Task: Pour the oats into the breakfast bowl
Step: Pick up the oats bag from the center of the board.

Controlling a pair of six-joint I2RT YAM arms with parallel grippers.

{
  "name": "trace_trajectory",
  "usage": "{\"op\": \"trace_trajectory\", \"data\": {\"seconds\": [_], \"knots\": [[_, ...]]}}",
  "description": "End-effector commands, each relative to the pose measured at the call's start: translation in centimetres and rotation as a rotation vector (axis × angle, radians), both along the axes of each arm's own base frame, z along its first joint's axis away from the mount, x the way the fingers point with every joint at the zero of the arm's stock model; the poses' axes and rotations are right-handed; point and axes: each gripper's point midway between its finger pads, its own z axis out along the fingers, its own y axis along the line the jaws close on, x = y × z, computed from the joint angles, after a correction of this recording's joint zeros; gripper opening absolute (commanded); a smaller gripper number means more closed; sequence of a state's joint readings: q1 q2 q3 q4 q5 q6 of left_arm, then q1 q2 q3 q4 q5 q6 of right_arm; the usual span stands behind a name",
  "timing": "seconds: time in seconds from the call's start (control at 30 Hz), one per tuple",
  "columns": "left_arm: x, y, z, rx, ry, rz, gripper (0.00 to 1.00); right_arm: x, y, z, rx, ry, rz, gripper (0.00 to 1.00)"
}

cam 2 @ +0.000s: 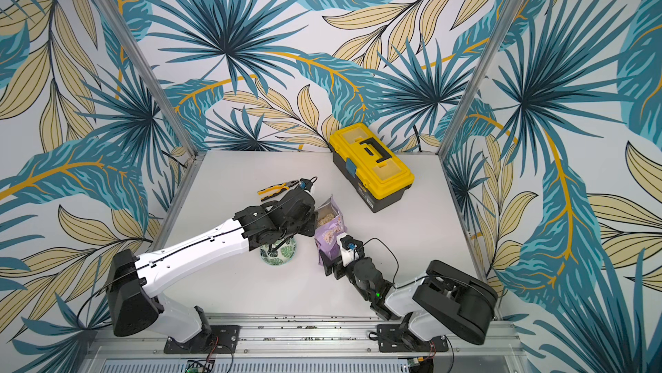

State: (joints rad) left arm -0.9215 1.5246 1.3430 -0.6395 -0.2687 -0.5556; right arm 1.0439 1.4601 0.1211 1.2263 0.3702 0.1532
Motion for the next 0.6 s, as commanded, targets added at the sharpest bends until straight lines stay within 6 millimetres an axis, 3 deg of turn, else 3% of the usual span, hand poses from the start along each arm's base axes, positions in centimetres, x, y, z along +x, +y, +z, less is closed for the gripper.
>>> {"op": "trace_trajectory", "data": {"seconds": [0.0,0.13,0.27,0.57], "knots": [[0.2,0.2,1.9,-0.033,-0.051,0.015,0.0,1.3,0.6,2.8,0.098,-0.076,-0.057,0.99],[0.2,0.5,1.6,-0.001,-0.051,0.013,0.0,2.2,1.6,1.6,0.057,-0.081,-0.074,0.99],[0.4,0.8,1.5,0.018,-0.059,0.019,0.0,3.0,1.2,0.3,0.016,-0.08,-0.111,0.99],[0.4,0.3,0.7,0.02,-0.041,0.013,0.0,3.8,1.8,-0.3,-0.007,-0.098,-0.088,0.99]]}}
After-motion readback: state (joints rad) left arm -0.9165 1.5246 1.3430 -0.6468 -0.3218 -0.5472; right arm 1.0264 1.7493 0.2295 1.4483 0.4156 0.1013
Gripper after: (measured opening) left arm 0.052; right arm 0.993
